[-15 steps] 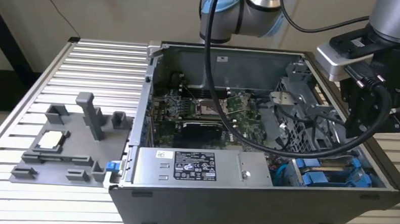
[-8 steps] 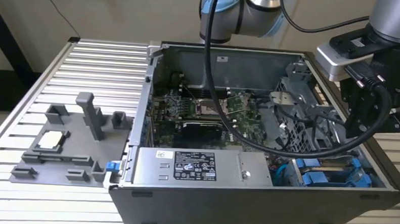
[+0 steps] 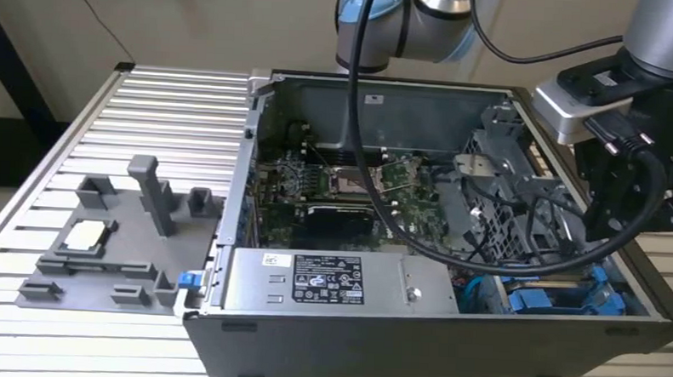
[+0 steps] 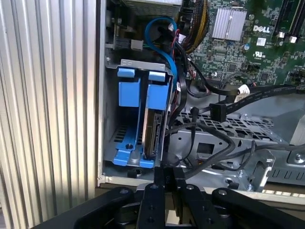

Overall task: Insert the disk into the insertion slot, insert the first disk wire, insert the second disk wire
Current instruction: 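Insert the first disk wire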

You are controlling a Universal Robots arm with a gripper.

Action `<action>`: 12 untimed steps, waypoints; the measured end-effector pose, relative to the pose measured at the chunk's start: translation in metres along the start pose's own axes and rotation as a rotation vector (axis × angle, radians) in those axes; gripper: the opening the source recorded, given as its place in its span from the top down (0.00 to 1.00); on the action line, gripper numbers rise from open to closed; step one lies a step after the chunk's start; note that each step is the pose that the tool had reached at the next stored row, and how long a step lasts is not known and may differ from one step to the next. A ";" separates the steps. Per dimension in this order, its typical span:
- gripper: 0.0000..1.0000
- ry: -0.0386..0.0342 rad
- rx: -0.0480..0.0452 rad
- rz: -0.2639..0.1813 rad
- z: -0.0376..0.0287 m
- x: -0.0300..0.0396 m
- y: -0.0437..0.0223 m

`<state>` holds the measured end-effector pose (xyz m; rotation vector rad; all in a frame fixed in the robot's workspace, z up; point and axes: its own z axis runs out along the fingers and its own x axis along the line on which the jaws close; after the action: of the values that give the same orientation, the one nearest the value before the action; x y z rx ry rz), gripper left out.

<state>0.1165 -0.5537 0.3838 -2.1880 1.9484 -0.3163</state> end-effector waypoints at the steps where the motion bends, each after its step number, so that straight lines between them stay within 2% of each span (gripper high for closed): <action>1: 0.81 0.0027 -0.0007 -0.001 0.0004 0.0010 -0.0001; 10: 0.81 0.0212 -0.0061 -0.006 0.0039 0.0131 -0.0007; 12: 0.81 0.0275 -0.0073 -0.008 0.0046 0.0145 -0.0005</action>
<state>0.1199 -0.5681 0.3800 -2.2082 1.9583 -0.3429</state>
